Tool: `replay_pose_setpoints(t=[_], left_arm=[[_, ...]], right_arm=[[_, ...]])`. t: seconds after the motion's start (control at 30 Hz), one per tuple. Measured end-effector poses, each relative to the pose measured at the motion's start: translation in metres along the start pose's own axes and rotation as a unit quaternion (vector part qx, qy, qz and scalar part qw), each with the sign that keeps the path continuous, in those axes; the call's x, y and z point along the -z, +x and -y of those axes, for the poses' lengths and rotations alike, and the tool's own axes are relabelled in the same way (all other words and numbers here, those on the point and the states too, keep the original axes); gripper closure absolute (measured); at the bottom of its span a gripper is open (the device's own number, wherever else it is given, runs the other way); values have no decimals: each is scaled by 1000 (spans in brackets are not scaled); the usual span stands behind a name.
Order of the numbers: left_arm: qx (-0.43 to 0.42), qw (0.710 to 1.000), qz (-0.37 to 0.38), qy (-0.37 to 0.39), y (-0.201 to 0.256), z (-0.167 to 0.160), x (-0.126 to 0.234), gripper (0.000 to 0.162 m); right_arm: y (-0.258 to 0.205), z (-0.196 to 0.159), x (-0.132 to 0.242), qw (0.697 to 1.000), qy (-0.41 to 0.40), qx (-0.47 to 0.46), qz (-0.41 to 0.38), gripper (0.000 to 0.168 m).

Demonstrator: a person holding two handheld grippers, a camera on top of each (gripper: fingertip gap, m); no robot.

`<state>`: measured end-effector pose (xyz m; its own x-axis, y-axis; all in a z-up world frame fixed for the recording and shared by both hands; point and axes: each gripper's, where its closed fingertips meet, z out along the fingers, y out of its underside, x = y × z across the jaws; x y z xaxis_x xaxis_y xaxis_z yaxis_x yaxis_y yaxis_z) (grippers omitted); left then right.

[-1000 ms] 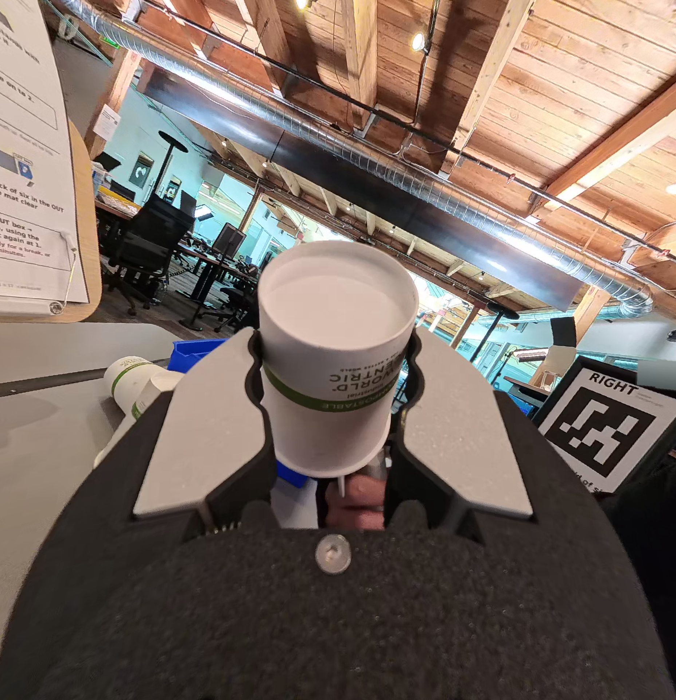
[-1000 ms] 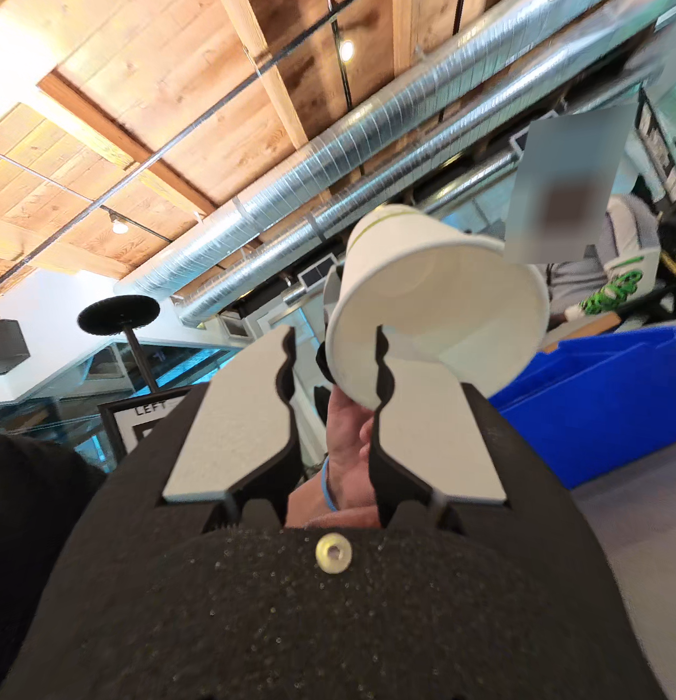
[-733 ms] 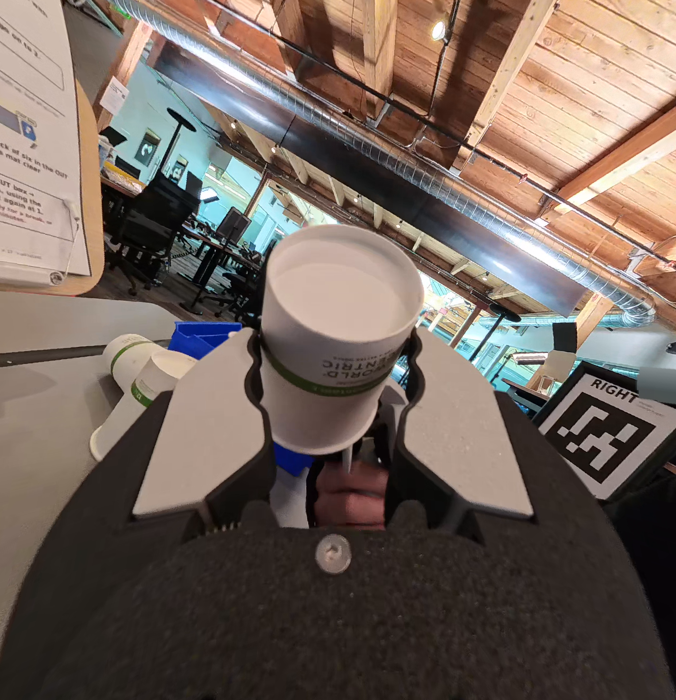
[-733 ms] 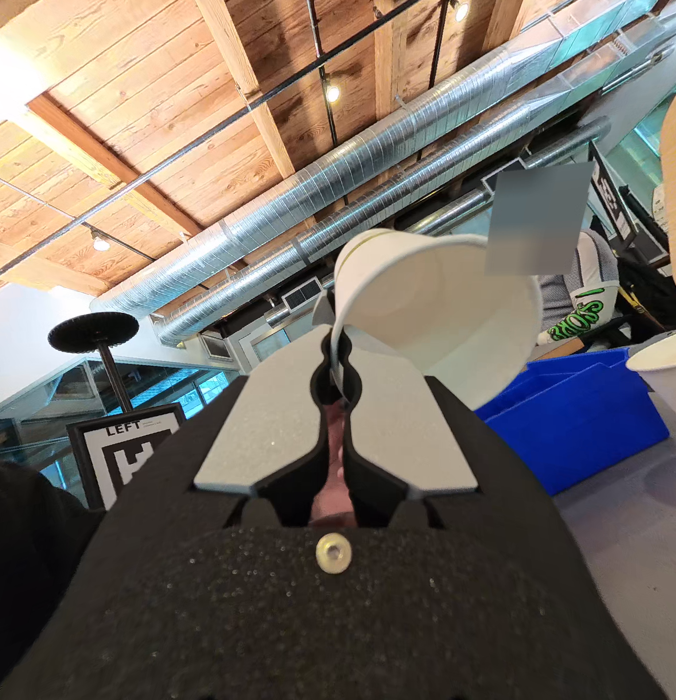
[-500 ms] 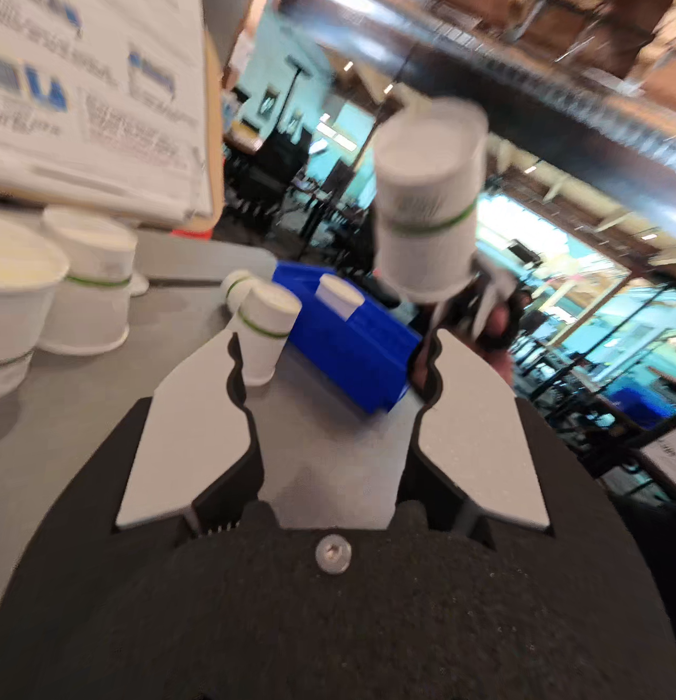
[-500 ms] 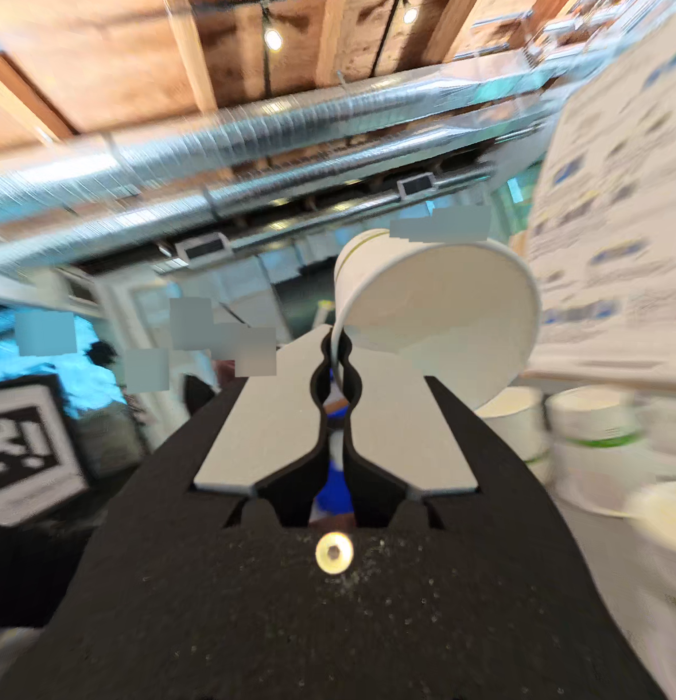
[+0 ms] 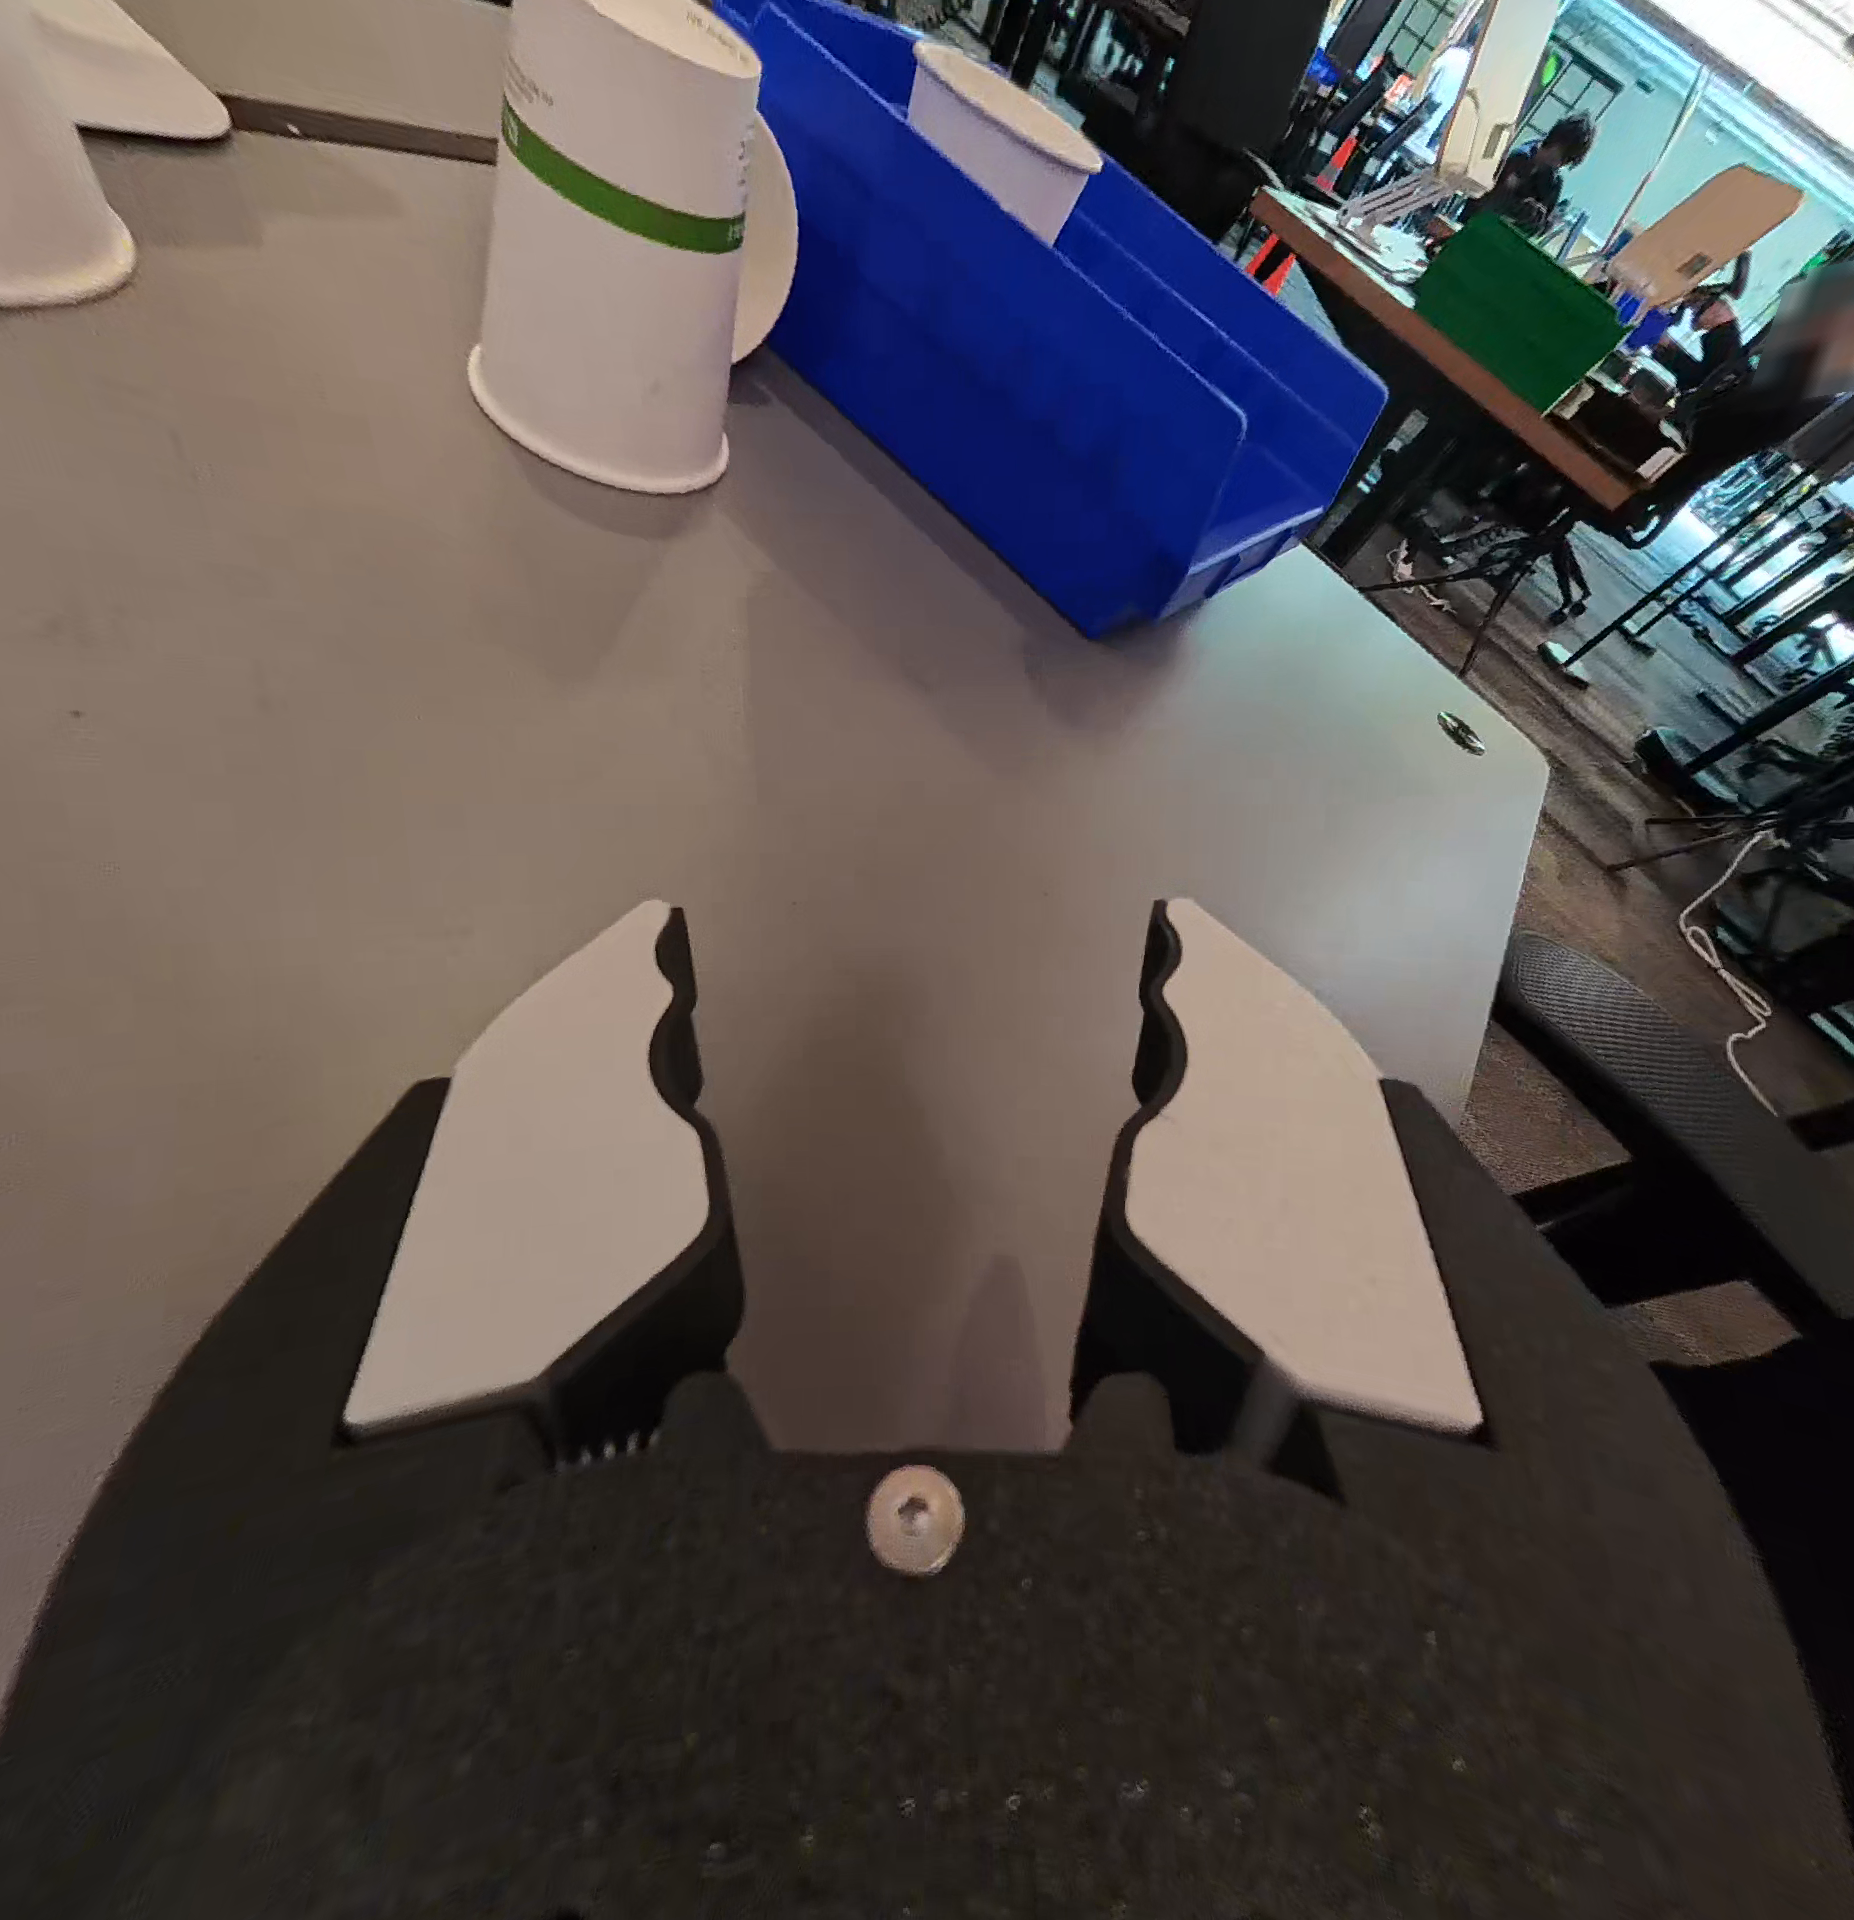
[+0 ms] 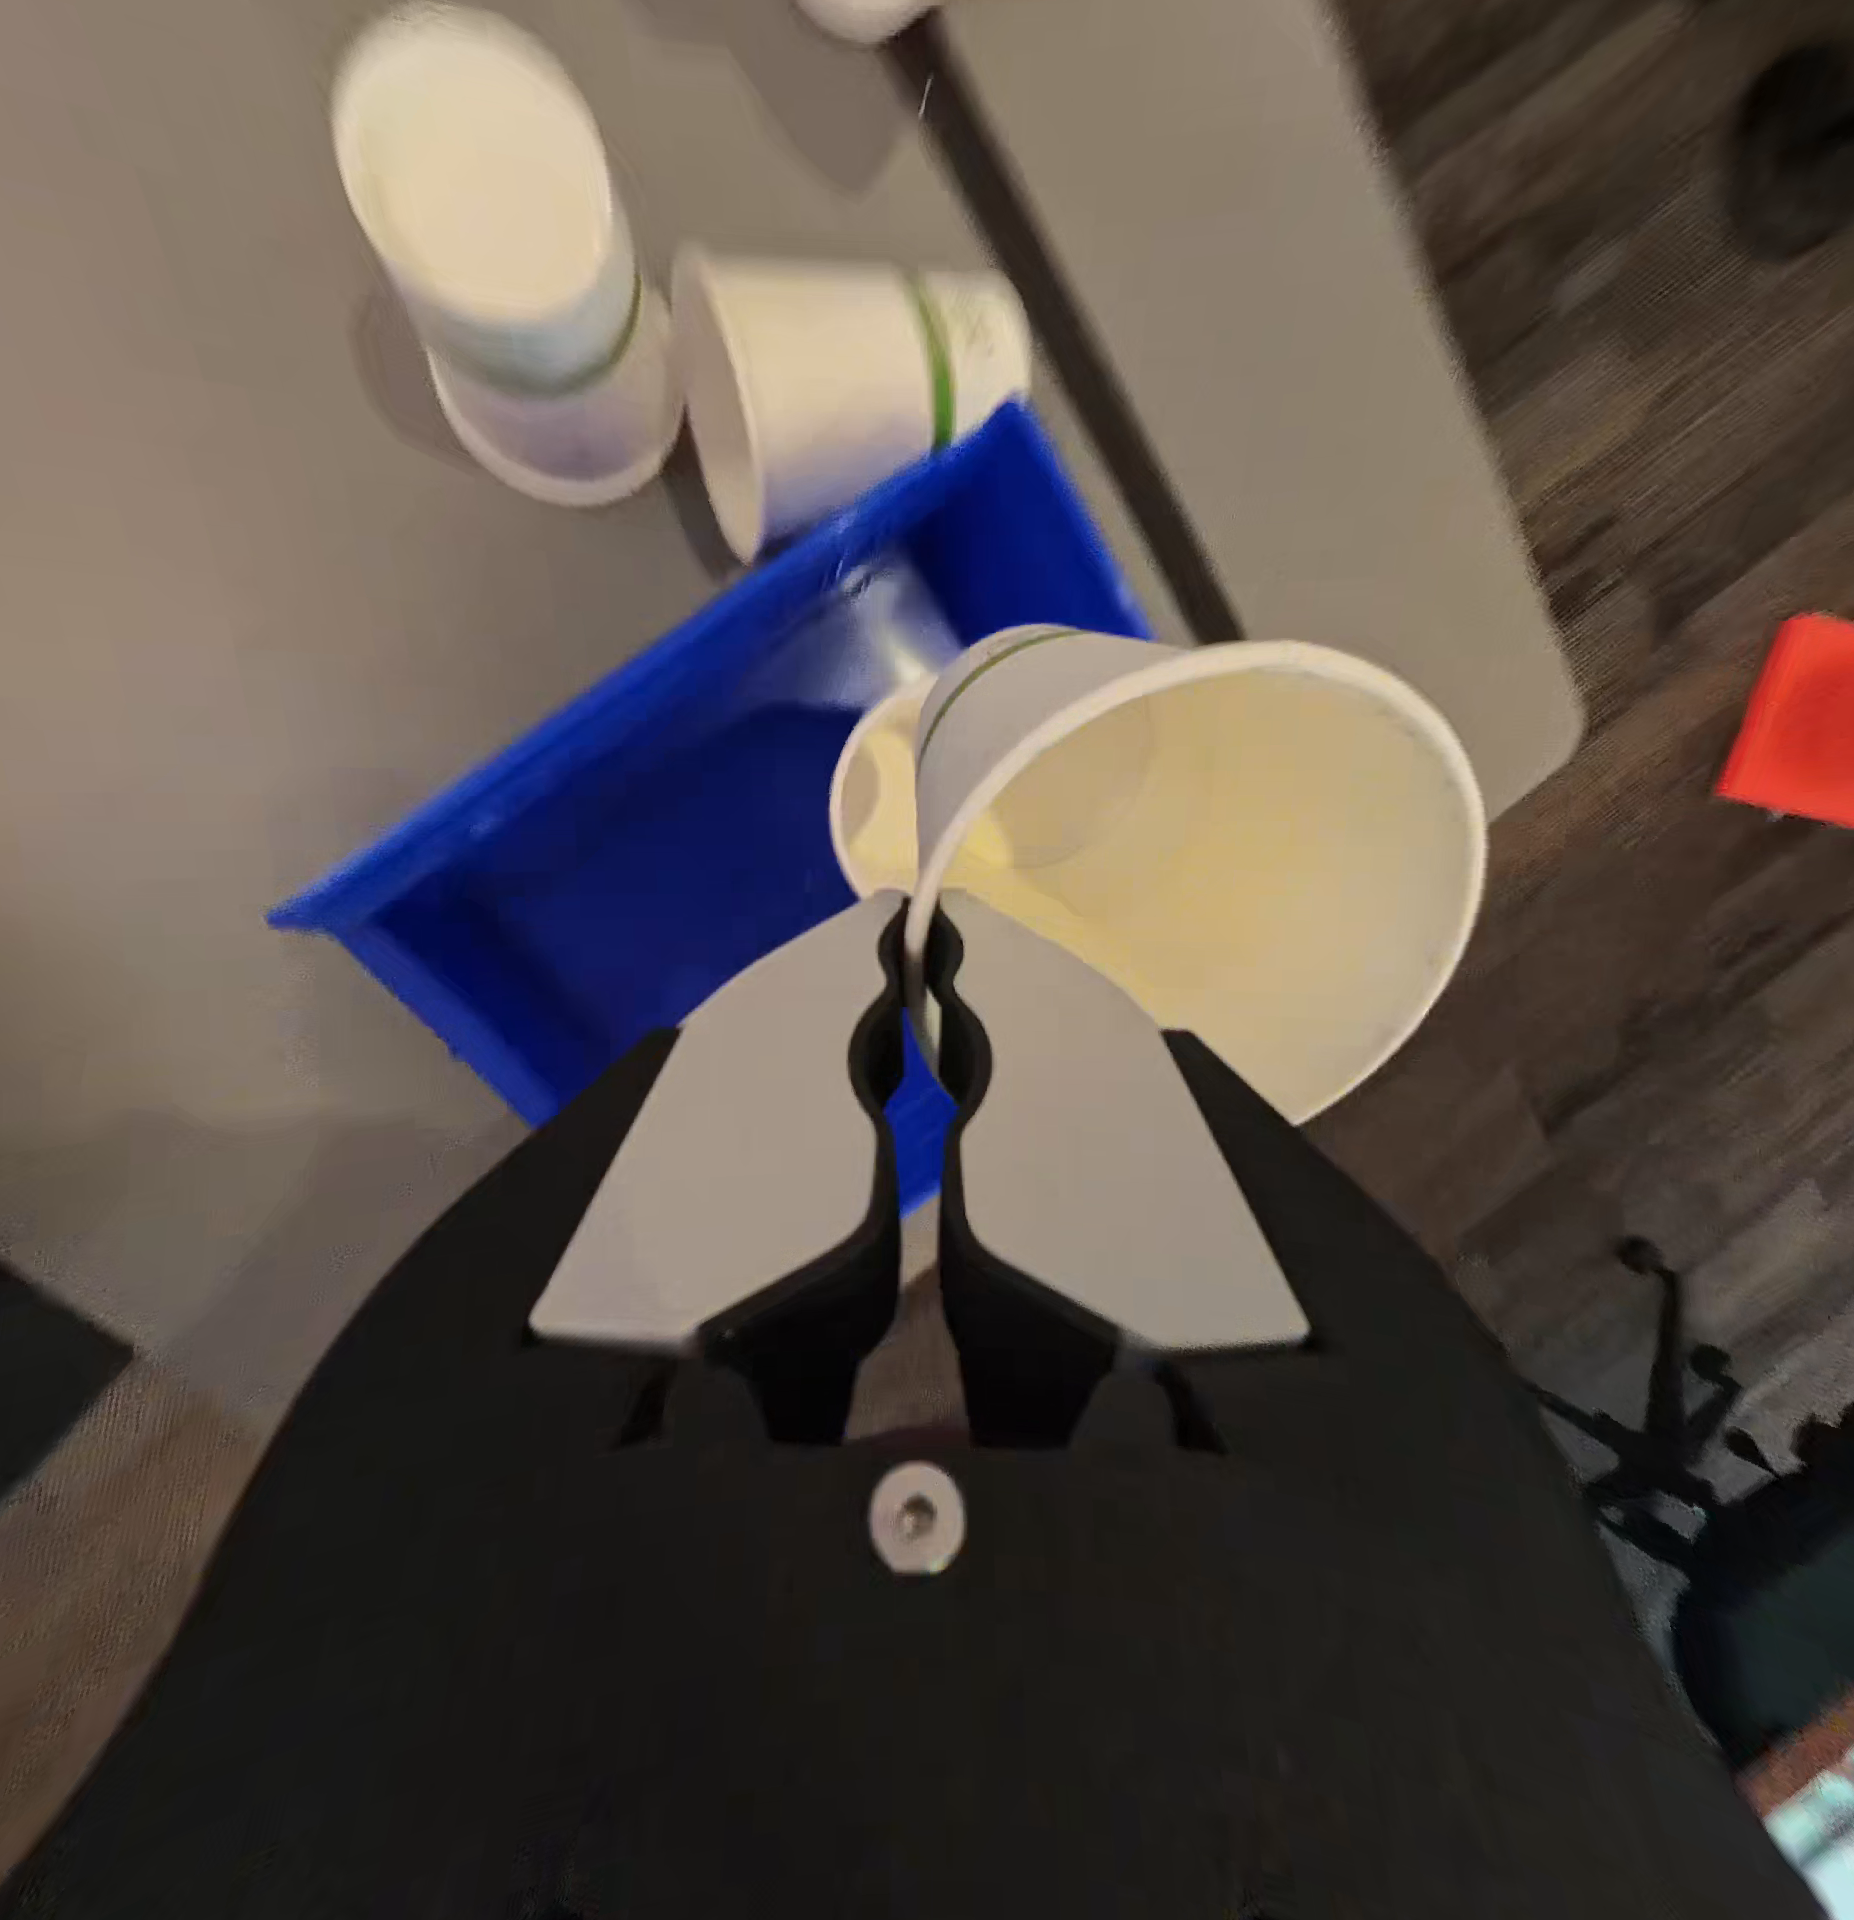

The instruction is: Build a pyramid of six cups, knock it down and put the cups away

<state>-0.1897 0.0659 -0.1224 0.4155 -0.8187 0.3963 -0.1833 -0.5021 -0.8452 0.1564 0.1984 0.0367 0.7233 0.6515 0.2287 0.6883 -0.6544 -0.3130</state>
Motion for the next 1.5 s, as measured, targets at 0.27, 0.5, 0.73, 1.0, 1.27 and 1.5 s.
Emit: replay_pose_setpoints(t=[0.27, 0.5, 0.73, 1.0, 1.27, 1.5], left_arm=[[13, 1000, -9, 3, -8, 5, 8, 81], [1, 1000, -6, -5, -8, 3, 6, 81], [-9, 1000, -8, -22, -6, -4, 2, 81], [-19, 999, 38, -6, -25, 1, 5, 79], [-5, 975, 216, 46, -107, 51, -8, 62], [-11, 929, 364, 65, -208, 110, -48, 59]], right_arm=[[-17, -36, -97, 985, -153, 39, 72, 168], [-27, -22, -117, 985, -113, 10, 128, 158], [-24, -16, -99, 990, -81, 8, 111, 140], [-170, 76, -3, 888, 433, -105, 113, 121], [-335, 63, -82, 858, 439, -148, 220, 121], [-346, 59, -96, 873, 424, -114, 212, 127]])
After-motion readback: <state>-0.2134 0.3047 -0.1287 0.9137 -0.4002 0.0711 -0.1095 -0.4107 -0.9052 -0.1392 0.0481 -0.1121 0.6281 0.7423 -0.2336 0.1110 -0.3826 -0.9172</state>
